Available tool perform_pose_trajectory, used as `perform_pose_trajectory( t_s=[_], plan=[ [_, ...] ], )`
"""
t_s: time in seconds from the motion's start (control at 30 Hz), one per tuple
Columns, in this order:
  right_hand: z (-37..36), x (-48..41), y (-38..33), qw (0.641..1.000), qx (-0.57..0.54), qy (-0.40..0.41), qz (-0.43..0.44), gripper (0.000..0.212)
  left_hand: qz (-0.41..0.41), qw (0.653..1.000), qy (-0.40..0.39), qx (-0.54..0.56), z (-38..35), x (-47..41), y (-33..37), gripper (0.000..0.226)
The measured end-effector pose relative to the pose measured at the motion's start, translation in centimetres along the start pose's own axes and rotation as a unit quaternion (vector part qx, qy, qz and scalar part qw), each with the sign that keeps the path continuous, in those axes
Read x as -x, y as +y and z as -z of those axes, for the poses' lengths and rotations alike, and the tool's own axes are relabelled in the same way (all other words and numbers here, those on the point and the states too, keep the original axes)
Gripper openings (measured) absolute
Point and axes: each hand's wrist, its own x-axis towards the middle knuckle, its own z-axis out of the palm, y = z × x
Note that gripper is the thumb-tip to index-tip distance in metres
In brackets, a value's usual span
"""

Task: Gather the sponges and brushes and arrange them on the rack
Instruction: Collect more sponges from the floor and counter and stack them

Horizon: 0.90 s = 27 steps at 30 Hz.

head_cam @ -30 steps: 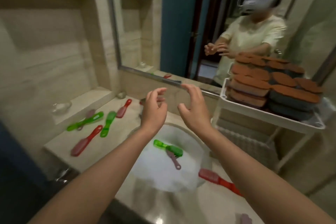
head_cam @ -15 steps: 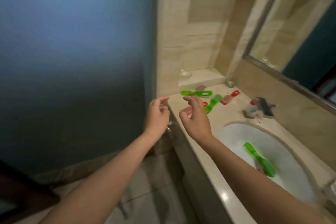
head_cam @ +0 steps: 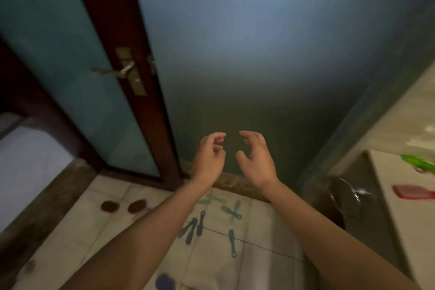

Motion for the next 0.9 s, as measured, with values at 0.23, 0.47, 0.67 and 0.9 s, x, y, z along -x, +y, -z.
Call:
perform_pose_trajectory(
  t_s=[0.23, 0.47, 0.67, 0.9],
  plan=[
    [-10.5, -1.6, -5.7, 0.991, -0.022, -0.112, 0.062, 0.05, 0.047, 0.994, 0.098, -0.022, 10.6, 0.4, -6.4, 0.035],
    [-19.4, -0.9, -8.7, 0.963, -0.004, -0.244, 0.112, 0.051, 0.12, 0.97, 0.21, -0.006, 17.7, 4.2, -12.9, 0.039],
    [-27.0, 0.3, -9.6, 0.918, 0.043, -0.366, 0.148, 0.052, 0.227, 0.929, 0.291, 0.007, 21.1, 8.3, -18.5, 0.041],
    [-35.9, 0.4, -8.6, 0.858, 0.079, -0.481, 0.16, 0.055, 0.354, 0.876, 0.329, 0.001, 22.4, 11.1, -25.5, 0.041]
  ],
)
